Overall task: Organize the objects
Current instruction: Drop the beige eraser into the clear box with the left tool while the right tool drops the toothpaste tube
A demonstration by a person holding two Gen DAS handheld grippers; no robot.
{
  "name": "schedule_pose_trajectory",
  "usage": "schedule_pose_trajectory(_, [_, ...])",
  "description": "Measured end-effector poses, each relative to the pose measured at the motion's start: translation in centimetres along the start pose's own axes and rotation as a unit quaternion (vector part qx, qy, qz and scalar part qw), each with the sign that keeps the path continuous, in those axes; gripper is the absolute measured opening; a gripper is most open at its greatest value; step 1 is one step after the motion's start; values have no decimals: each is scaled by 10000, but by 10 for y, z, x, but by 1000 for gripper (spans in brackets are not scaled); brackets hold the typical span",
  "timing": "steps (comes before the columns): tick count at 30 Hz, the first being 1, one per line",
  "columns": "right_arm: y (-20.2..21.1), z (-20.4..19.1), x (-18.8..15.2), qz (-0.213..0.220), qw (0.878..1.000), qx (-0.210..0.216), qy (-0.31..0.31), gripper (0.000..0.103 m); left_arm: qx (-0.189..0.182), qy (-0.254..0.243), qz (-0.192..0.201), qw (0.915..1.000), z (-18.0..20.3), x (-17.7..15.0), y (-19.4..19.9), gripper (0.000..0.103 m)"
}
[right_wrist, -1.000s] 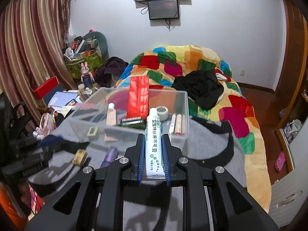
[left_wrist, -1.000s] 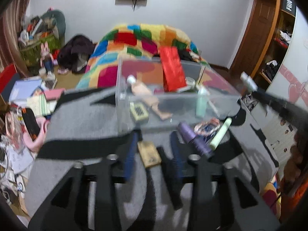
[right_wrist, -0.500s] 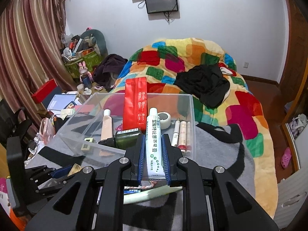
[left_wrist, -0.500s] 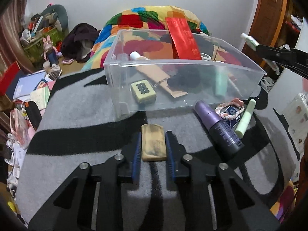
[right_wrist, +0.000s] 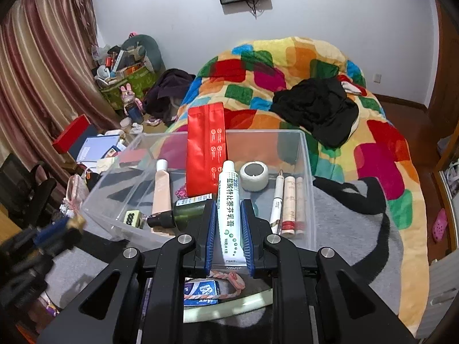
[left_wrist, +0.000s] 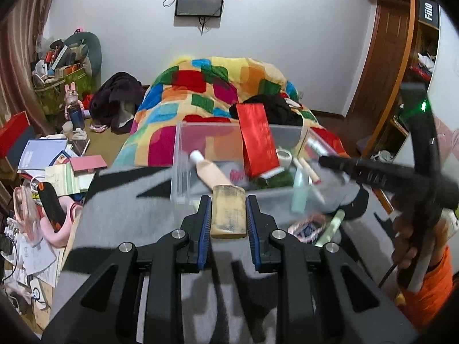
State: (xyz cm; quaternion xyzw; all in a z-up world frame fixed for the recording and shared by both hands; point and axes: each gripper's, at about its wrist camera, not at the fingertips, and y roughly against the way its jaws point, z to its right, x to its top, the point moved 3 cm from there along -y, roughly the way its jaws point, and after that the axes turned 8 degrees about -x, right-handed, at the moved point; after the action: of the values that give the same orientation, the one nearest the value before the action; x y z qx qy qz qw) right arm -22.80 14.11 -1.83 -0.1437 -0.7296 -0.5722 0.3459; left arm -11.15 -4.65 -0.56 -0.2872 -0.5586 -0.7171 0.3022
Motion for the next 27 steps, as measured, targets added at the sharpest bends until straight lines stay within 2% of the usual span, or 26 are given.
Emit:
schedule_pose_trajectory(8, [-18, -2, -2, -205, 9997, -76, 82, 14, 276, -14, -329, 9991, -15, 16, -40, 23])
schedule_pose_trajectory(13, [-18, -6, -3, -212, 9994, -117, 228, 14, 189, -7, -521, 9985, -15, 17, -56, 23])
schedule_pose_trajectory(17, [-11, -4, -5, -207, 9994, -109, 243, 18, 107, 36, -523, 9986, -13, 15, -54, 24])
schedule_pose_trajectory(20, [-3, -3, -6, -171, 9996, -84, 227, 23, 39, 35, -486, 9988, -9, 15, -47, 31])
schedule_pose_trajectory(25, [23, 1, -12, 69, 9998, -53, 165, 33, 39, -52, -257, 9996, 1, 16, -31, 54])
schedule_pose_trajectory(27, [32, 3, -16, 130, 9998, -47, 119, 37, -58, -66, -227, 9997, 8, 13, -25, 60])
